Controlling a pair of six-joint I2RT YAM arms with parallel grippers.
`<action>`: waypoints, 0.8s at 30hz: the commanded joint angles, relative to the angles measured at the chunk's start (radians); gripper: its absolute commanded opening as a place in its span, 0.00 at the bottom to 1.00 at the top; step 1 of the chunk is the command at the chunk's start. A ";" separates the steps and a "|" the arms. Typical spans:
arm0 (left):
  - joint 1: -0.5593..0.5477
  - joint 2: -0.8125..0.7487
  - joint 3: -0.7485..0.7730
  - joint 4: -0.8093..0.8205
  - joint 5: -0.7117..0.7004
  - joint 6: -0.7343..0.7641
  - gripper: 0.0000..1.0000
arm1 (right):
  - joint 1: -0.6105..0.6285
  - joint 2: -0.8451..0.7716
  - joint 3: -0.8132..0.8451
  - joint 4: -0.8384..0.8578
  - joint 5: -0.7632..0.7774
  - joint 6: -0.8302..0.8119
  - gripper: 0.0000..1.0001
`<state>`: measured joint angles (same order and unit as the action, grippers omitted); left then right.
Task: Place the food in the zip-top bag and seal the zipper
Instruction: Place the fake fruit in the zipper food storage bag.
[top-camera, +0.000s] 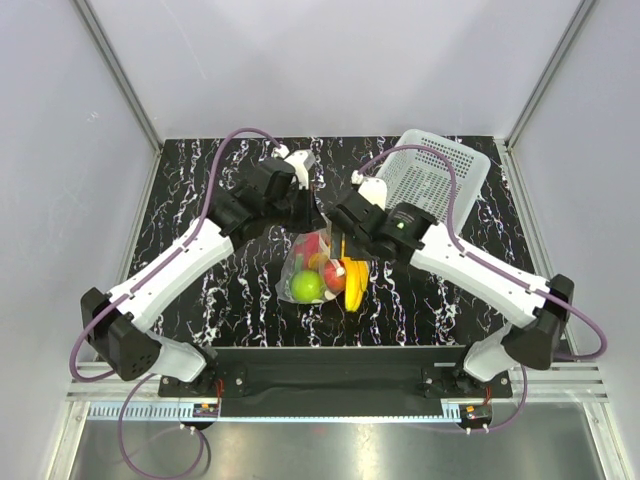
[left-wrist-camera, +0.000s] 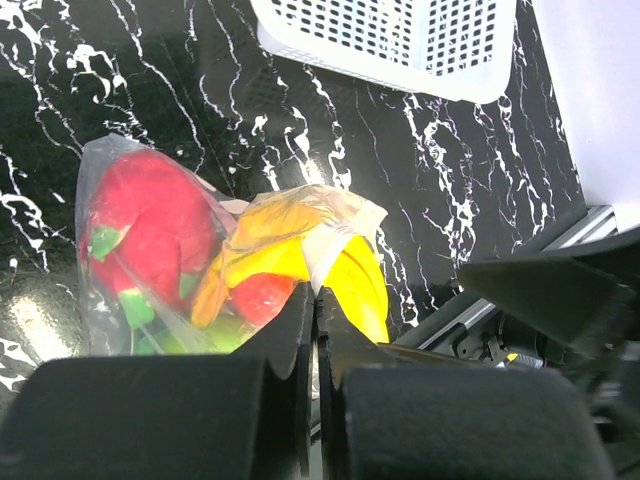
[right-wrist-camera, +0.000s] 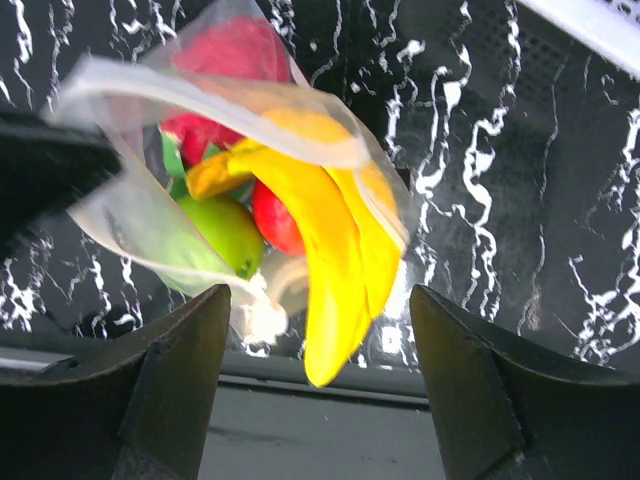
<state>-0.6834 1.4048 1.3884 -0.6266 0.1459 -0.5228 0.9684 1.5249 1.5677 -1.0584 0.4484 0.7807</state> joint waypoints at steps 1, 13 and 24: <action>0.019 -0.047 -0.011 0.073 0.040 -0.003 0.00 | 0.001 -0.083 -0.046 0.020 -0.022 0.000 0.79; 0.073 -0.081 -0.006 0.041 0.055 0.023 0.00 | -0.040 -0.343 -0.473 0.256 -0.204 -0.021 0.67; 0.122 -0.102 0.000 -0.005 0.063 0.055 0.00 | -0.039 -0.502 -0.797 0.638 -0.384 -0.078 0.45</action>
<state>-0.5774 1.3445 1.3720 -0.6605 0.1879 -0.4938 0.9291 1.0435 0.7914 -0.5850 0.1352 0.7341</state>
